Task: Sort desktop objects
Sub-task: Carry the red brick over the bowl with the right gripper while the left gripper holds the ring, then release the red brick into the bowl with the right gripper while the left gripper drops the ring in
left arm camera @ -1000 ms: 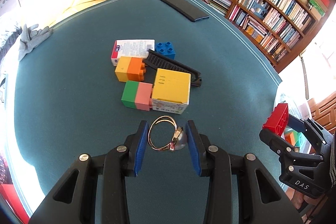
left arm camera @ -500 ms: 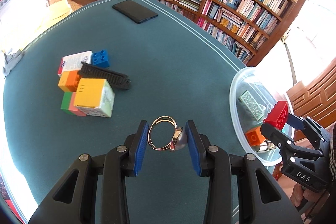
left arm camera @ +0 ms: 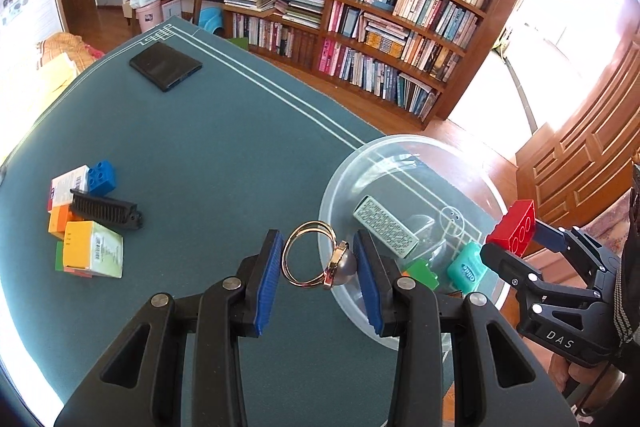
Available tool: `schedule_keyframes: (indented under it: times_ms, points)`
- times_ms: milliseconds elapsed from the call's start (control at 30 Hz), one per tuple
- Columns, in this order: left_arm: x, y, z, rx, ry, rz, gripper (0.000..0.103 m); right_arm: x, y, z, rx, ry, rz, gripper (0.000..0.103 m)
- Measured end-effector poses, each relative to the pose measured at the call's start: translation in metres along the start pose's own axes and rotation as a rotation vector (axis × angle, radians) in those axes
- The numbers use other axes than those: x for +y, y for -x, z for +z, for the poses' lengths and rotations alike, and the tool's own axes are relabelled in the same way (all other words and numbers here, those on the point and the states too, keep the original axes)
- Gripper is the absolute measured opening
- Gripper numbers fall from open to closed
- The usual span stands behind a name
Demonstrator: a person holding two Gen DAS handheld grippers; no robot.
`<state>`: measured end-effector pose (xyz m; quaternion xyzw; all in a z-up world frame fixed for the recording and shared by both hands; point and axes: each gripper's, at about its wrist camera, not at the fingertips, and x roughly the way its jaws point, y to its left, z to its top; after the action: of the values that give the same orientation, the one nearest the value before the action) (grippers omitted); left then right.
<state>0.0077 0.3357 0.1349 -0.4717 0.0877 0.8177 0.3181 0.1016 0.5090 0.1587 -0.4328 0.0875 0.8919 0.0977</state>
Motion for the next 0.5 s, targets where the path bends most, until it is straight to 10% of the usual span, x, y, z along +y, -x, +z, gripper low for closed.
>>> schedule_keyframes:
  times_ms: [367,500]
  points:
    - [-0.031,-0.012,0.010,0.038,-0.030,-0.043,0.041,-0.018,0.001,0.006,-0.020,-0.025,0.000,0.072]
    - [-0.030,-0.015,0.009,0.049,0.013,-0.079,0.068,-0.019,-0.003,0.007,-0.011,-0.024,0.010,0.086]
